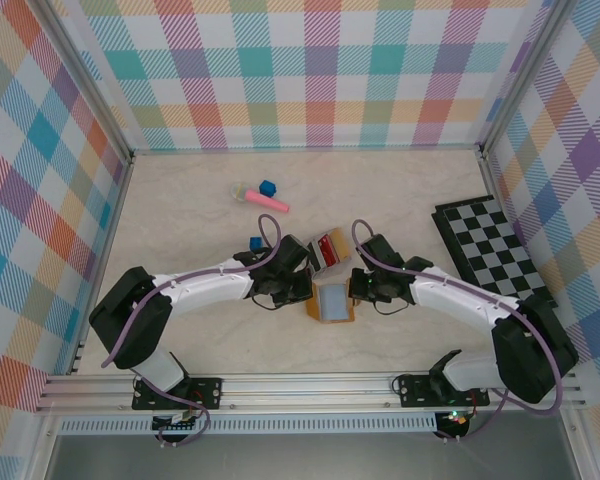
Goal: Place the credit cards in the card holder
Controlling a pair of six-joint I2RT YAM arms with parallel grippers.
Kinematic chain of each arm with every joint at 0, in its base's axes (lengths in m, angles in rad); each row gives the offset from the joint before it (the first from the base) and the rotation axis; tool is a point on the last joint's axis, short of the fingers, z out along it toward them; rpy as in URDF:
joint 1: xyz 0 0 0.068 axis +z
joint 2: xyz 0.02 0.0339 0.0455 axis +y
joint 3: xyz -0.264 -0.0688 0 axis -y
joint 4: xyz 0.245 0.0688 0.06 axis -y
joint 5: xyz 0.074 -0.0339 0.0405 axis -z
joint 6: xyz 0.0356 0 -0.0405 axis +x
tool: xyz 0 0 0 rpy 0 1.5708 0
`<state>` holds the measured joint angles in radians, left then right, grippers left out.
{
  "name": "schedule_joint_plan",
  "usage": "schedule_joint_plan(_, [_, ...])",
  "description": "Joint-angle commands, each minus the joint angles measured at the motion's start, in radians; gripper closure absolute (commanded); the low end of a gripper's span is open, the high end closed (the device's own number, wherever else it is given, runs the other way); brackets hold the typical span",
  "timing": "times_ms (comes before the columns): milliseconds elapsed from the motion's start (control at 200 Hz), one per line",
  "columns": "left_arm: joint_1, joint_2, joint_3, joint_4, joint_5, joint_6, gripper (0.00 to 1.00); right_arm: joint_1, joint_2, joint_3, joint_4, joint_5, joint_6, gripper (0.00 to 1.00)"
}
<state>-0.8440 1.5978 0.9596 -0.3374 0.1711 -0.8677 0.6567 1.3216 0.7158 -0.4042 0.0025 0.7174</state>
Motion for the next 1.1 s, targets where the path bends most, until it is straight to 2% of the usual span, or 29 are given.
schedule_joint_plan(0, [-0.007,0.019,-0.003,-0.012,0.002,0.0,1.0,0.008,0.011,-0.021,0.04,-0.042,-0.016,0.93])
schedule_joint_plan(170, [-0.008,0.027,-0.004,-0.007,0.006,-0.001,1.0,0.024,0.02,-0.02,0.063,-0.057,-0.009,0.93])
schedule_joint_plan(570, [-0.007,0.037,-0.024,0.004,0.003,-0.008,1.0,0.069,0.147,0.009,0.124,-0.08,0.026,0.94])
schedule_joint_plan(840, [0.032,0.051,-0.127,0.147,0.061,-0.048,1.0,0.067,0.139,-0.043,0.259,-0.171,0.094,0.94])
schedule_joint_plan(1095, [0.042,0.086,-0.187,0.177,0.057,-0.041,1.0,0.047,0.076,-0.067,0.308,-0.226,0.122,0.93])
